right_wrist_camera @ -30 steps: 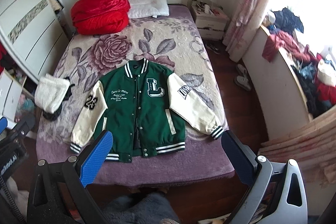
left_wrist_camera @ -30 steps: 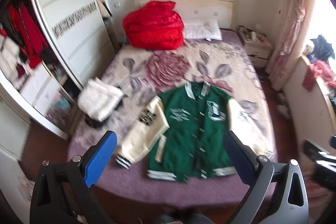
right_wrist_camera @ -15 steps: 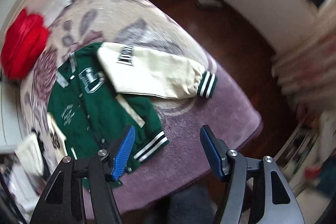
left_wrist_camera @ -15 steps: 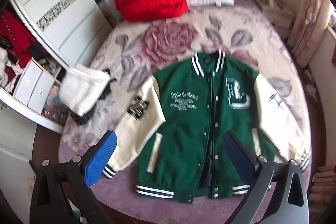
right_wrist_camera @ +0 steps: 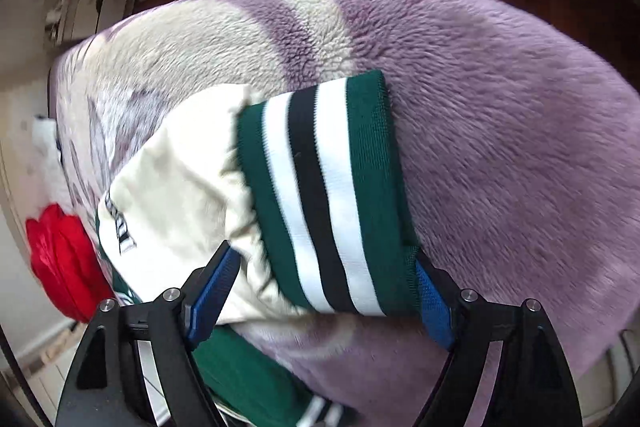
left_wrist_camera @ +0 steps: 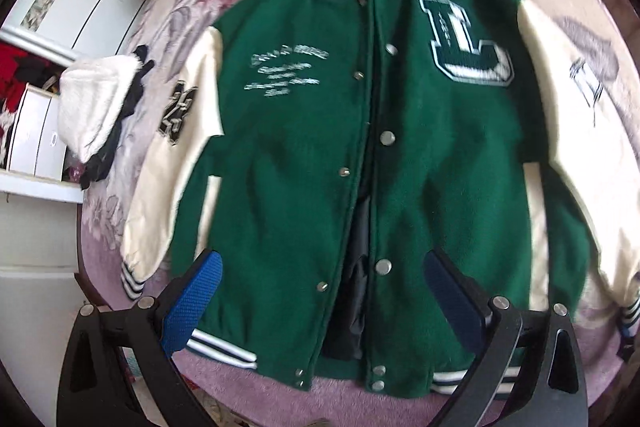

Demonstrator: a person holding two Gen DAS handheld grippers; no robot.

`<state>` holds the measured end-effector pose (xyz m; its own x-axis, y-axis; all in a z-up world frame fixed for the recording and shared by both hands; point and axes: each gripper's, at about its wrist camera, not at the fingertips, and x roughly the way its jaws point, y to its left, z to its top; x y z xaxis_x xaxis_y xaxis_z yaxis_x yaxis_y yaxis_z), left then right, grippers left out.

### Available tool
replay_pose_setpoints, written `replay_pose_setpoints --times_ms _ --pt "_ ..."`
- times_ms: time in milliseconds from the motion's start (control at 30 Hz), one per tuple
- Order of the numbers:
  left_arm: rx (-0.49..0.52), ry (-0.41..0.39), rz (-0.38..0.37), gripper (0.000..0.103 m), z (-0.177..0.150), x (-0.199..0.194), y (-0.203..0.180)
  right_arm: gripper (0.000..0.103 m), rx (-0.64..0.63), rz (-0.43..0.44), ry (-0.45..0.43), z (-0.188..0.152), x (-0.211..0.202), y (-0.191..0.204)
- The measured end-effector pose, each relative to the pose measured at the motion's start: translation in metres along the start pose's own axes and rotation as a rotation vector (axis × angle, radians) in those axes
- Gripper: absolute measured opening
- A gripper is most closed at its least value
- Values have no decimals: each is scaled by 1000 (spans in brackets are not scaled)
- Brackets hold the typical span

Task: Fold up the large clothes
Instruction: 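Grasp the cream sleeve cuff with the right gripper and lift it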

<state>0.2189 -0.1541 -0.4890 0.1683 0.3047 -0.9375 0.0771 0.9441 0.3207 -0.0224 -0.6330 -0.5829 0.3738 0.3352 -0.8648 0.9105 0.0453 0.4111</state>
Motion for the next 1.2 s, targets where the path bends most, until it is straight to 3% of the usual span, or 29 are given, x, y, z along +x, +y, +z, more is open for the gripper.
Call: replay_pose_setpoints --times_ms 67,100,133,167,300,367,433,467,633,700,733,800,900,967,1000,1033,1100,1200 --pt "28 -12 17 103 3 11 -11 74 -13 -4 -72 0 2 2" --pt "47 -20 21 103 3 16 -16 48 -47 -15 -100 -1 -2 7" --pt "61 -22 26 103 5 20 -21 37 -86 -14 -113 -2 -6 12" --pt "76 -25 32 103 4 24 -26 34 -114 -8 -137 -3 -14 16" --pt "134 -50 35 103 4 34 -40 32 -209 -98 -313 10 -48 33" --pt "152 -55 29 103 4 39 -45 33 -259 -173 -306 26 -36 47" --pt "162 -41 14 103 3 44 -49 50 -302 -242 -226 42 -13 61" --pt "161 -37 5 103 5 45 -49 52 -291 -255 -203 46 -11 61" --pt "146 -45 -27 103 11 44 -47 67 -16 15 -200 26 -50 6" --pt "145 -47 -36 103 19 47 -48 76 66 151 -134 13 -36 -15" --pt "143 -46 -33 103 23 50 -49 76 70 198 -93 11 -18 -18" --pt "136 -40 -38 103 33 56 -49 76 68 230 -58 13 18 -18" --pt "115 -63 -43 103 52 60 -46 78 99 293 -161 26 46 -7" --pt "115 -94 -27 103 66 60 -43 61 104 340 -273 30 48 9" --pt "114 -107 -21 103 73 61 -41 20 103 337 -293 34 49 15" --pt "111 -116 -16 103 80 63 -39 14 104 377 -306 38 53 24" --pt "100 -122 -12 103 89 66 -32 13 88 375 -332 44 51 46" --pt "57 -131 -9 103 103 70 -11 12 -2 386 -399 47 11 95"
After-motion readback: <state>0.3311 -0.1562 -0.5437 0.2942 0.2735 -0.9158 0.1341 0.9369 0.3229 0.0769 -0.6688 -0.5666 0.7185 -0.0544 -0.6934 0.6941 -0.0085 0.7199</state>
